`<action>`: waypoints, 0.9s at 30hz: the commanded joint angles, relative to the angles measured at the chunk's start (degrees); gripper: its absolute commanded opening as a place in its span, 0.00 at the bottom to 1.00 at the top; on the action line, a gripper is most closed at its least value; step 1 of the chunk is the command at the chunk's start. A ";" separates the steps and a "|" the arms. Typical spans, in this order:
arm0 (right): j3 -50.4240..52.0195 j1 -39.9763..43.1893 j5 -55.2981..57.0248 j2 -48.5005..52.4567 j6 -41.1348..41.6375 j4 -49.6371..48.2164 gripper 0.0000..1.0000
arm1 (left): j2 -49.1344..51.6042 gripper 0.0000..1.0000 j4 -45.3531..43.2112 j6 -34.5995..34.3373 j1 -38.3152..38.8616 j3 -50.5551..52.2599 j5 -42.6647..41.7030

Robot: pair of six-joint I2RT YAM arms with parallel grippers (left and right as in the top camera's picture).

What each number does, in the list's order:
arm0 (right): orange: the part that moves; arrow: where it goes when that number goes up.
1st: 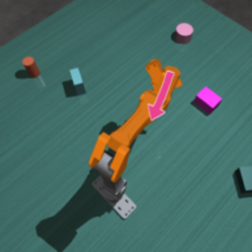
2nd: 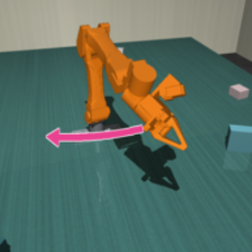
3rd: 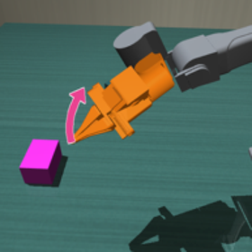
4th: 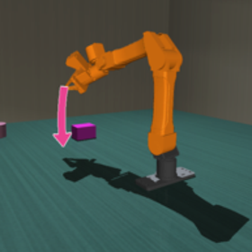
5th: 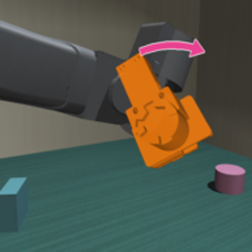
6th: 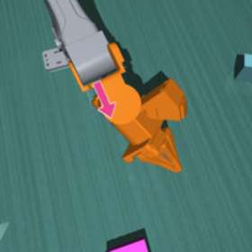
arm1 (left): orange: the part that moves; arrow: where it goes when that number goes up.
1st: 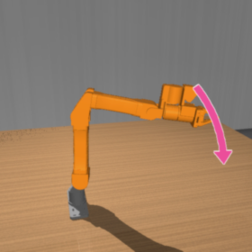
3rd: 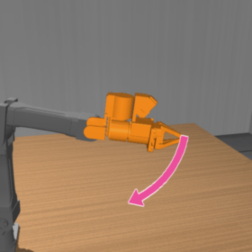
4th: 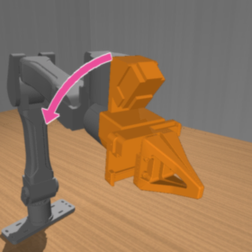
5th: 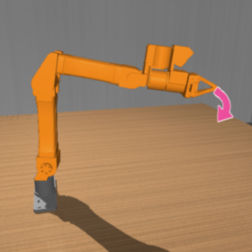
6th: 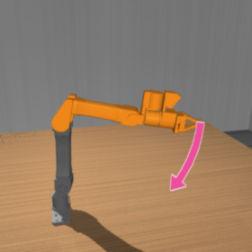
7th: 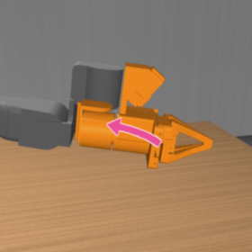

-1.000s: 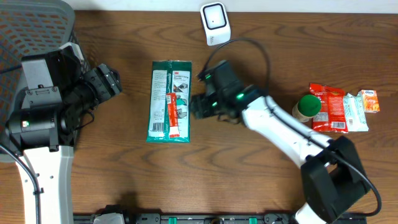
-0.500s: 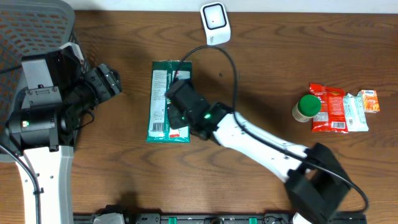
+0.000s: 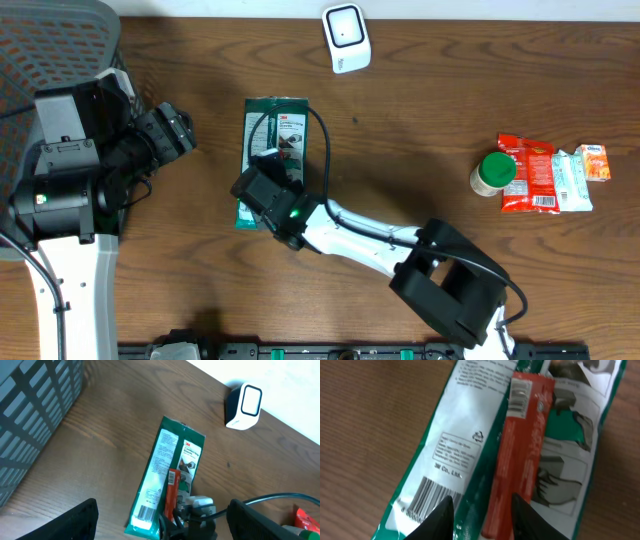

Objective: Scan the item barcode
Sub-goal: 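Grasp the red tube on the 3M package with the right gripper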

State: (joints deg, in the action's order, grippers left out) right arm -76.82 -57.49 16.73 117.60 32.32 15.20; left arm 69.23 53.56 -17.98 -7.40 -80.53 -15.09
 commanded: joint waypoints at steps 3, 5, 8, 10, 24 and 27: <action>-0.94 -1.95 7.93 0.72 -2.89 -1.25 0.29 | 0.00 0.82 0.00 0.37 -0.31 -0.22 -0.24; -0.92 -2.27 10.14 0.81 -3.08 -1.14 0.29 | 0.00 0.83 0.00 0.37 -0.31 -0.22 -0.24; -0.92 -2.34 11.30 0.94 -3.08 -1.16 0.30 | 0.00 0.82 0.00 0.37 -0.31 -0.22 -0.24; -0.92 -2.34 11.30 1.16 -3.06 -1.25 0.30 | 0.00 0.83 0.00 0.37 -0.28 -0.22 -0.24; -0.92 -2.34 11.28 3.78 -3.02 -0.37 0.27 | 0.00 0.82 0.00 0.37 -0.31 -0.22 -0.24; -0.92 -2.34 11.26 3.78 -2.99 -0.20 0.25 | 0.00 0.82 0.00 0.37 -0.31 -0.22 -0.24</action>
State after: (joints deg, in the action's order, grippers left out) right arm -76.82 -59.59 26.76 120.62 29.47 14.92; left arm 69.23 53.58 -17.98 -7.42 -80.51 -15.09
